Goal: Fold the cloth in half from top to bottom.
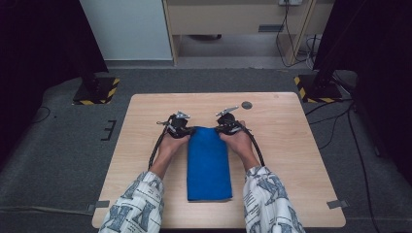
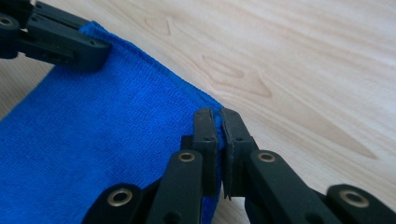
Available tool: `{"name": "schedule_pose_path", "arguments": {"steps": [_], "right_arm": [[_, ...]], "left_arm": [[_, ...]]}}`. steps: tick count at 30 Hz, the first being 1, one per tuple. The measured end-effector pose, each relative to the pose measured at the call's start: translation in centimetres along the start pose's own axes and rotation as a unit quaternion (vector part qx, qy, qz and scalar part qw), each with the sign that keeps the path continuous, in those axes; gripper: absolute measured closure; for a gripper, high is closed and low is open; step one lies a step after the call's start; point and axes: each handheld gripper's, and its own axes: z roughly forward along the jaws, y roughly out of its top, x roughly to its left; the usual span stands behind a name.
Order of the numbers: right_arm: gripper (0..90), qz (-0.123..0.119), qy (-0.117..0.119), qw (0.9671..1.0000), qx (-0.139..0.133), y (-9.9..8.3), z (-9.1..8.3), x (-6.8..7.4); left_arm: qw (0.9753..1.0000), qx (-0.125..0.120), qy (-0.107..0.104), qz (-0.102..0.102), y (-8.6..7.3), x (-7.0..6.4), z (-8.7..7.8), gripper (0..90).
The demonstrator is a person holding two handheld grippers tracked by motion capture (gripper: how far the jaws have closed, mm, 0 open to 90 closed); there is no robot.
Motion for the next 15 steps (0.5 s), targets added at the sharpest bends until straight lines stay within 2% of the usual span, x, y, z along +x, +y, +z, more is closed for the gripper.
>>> {"name": "schedule_pose_path", "arguments": {"steps": [7,14,15], "right_arm": [[86.6,0.006,-0.001,0.9999,-0.014,0.3,-1.3,-0.3],[86.7,0.010,-0.001,0.9995,-0.029,1.1,-2.7,-0.5],[86.7,0.009,-0.003,0.9994,-0.033,1.5,-3.0,-0.6]], "left_arm": [[1.0000,-0.007,-0.001,0.001,0.4,-0.3,-0.4,85.6],[0.9999,-0.015,0.000,0.005,1.5,-0.5,-1.1,86.3],[0.9997,-0.024,0.003,0.004,1.8,-0.5,-1.3,86.3]]}}
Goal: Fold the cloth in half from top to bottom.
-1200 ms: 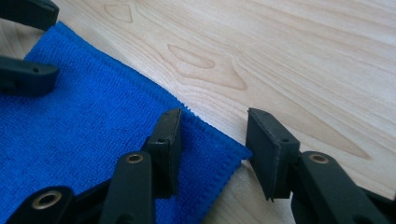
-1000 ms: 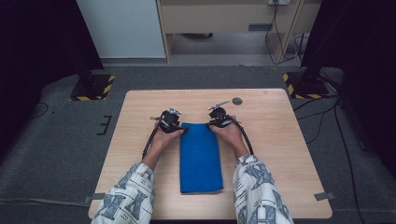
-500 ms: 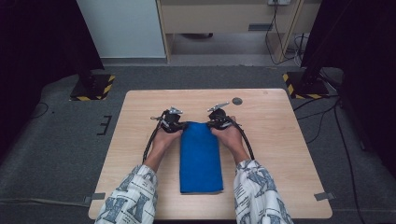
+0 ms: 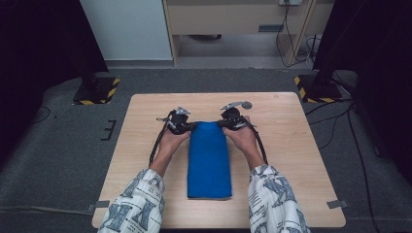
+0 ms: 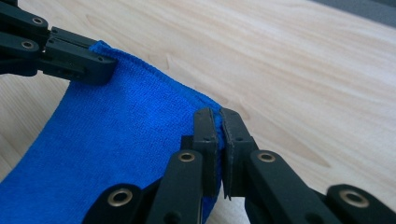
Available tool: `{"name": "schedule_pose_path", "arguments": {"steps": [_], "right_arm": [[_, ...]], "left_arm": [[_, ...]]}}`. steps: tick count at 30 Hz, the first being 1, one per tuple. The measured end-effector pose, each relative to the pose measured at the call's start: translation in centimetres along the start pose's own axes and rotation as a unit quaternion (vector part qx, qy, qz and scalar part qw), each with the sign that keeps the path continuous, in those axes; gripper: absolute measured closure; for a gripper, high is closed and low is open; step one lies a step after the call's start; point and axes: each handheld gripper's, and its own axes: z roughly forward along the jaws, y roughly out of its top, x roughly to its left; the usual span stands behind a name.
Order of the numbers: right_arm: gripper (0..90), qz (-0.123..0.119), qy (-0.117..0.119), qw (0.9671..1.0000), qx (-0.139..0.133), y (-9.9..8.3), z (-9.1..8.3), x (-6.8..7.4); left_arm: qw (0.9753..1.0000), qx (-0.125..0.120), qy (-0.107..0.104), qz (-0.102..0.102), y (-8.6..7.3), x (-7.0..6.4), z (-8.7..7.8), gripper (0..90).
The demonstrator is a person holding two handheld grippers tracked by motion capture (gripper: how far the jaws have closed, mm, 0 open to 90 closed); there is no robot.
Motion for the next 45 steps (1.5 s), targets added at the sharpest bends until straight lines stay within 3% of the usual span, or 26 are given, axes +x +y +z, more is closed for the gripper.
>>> {"name": "schedule_pose_path", "arguments": {"steps": [14,33,45], "right_arm": [[86.7,0.006,-0.006,0.9999,-0.012,0.7,-0.8,-0.2],[86.8,0.009,-0.003,0.9992,-0.039,2.0,-1.9,-0.2],[86.7,-0.006,0.000,0.9990,-0.045,1.9,-3.2,0.3]], "left_arm": [[0.9999,-0.004,-0.005,0.010,1.1,-0.3,-0.8,86.6],[0.9995,-0.030,0.000,0.002,2.1,0.1,-2.1,87.0],[0.9992,-0.035,-0.004,0.016,2.4,-0.6,-3.1,87.0]]}}
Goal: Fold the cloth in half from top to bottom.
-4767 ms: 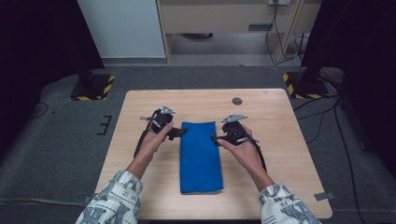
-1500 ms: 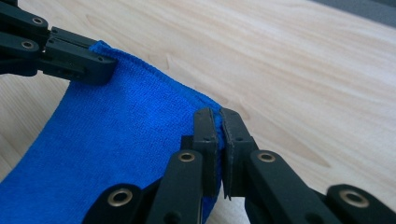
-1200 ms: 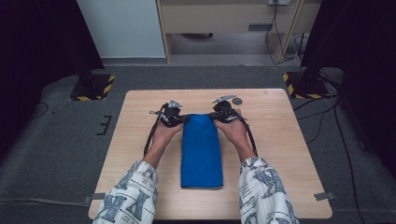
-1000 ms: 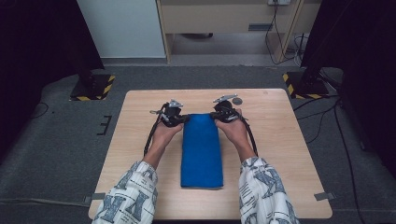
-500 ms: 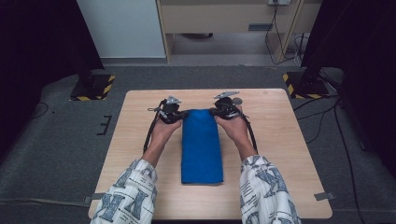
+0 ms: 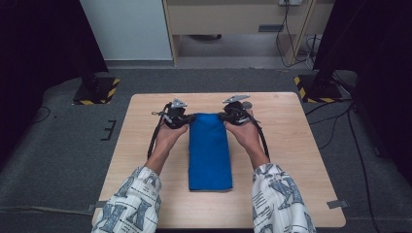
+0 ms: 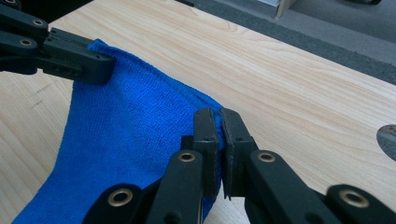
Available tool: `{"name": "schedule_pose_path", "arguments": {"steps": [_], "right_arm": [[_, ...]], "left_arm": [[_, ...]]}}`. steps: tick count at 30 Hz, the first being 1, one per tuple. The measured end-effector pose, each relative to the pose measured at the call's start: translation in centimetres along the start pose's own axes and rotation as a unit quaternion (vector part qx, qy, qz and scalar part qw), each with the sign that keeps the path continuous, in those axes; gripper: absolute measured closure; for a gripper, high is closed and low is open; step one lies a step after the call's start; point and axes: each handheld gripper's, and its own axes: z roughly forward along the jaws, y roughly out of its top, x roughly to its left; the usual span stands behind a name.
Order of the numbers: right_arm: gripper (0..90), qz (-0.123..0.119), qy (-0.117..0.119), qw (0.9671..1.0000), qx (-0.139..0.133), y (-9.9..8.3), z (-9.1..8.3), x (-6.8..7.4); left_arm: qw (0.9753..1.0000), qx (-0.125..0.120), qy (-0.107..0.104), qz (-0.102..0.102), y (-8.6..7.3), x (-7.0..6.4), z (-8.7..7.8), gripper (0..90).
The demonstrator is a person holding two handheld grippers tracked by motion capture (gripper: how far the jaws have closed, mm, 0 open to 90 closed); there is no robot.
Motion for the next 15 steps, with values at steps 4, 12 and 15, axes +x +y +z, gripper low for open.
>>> {"name": "schedule_pose_path", "arguments": {"steps": [4,12,15], "right_arm": [[86.7,0.004,0.002,1.0000,-0.007,-0.4,-0.8,0.1],[86.7,0.006,0.008,0.9997,-0.020,-0.5,-1.7,0.0],[86.7,0.006,0.007,0.9997,-0.022,-0.3,-1.6,0.0]], "left_arm": [[1.0000,-0.003,-0.001,0.009,0.2,-0.6,-0.5,86.9],[0.9998,-0.016,0.000,0.012,0.6,-0.8,-0.9,86.9],[0.9998,-0.015,0.002,0.011,0.7,-0.7,-0.9,86.9]]}}
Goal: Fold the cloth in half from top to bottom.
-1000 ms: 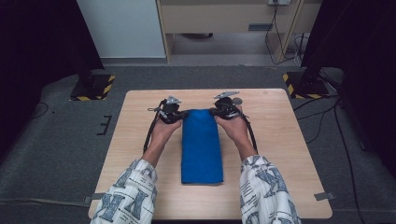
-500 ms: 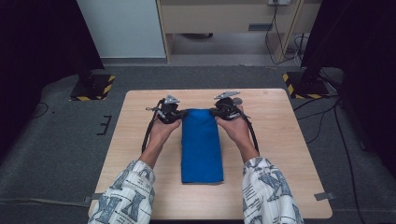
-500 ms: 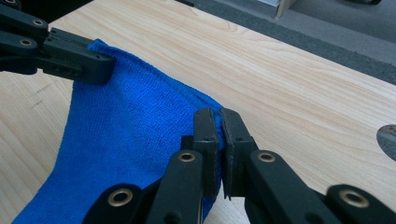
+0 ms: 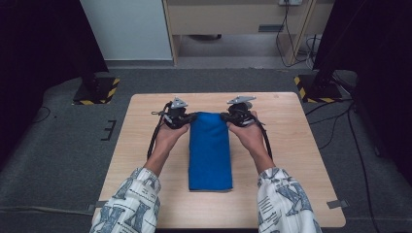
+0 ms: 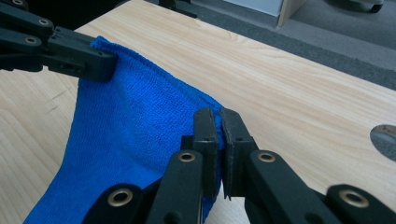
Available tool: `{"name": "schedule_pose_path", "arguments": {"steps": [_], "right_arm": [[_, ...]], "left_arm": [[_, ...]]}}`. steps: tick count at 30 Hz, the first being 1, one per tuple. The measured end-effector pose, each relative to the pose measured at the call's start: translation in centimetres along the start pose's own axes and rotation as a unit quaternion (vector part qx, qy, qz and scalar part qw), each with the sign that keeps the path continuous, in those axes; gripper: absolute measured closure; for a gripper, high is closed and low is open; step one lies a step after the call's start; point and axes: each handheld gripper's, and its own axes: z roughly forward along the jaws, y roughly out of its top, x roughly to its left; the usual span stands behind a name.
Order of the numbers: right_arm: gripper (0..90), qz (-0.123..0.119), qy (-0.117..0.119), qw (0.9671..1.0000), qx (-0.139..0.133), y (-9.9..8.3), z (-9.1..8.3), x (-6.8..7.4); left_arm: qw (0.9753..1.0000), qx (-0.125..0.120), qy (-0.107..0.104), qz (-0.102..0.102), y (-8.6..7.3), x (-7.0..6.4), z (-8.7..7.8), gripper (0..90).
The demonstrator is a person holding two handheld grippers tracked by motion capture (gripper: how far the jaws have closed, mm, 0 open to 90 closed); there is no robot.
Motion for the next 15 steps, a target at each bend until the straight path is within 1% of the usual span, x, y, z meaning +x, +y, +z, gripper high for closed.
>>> {"name": "schedule_pose_path", "arguments": {"steps": [4,5,8,11,15], "right_arm": [[86.7,-0.001,-0.003,1.0000,-0.007,0.8,0.2,-0.1],[86.6,0.002,-0.003,0.9999,-0.010,0.9,0.2,-0.1],[86.6,0.000,-0.004,0.9999,-0.016,1.0,0.1,-0.2],[86.6,-0.003,-0.001,0.9998,-0.020,0.7,0.0,-0.2],[86.5,-0.007,0.008,0.9998,-0.020,-0.2,-0.3,-0.1]], "left_arm": [[1.0000,-0.003,0.002,-0.002,0.4,0.4,-0.1,86.8],[1.0000,-0.008,0.002,0.000,0.6,0.4,-0.2,86.8],[0.9999,-0.010,0.003,0.003,0.7,0.4,-0.3,86.8],[1.0000,-0.008,0.001,0.003,0.5,0.3,-0.3,86.8],[0.9999,-0.004,-0.002,0.015,-0.1,-0.3,-0.4,86.8]]}}
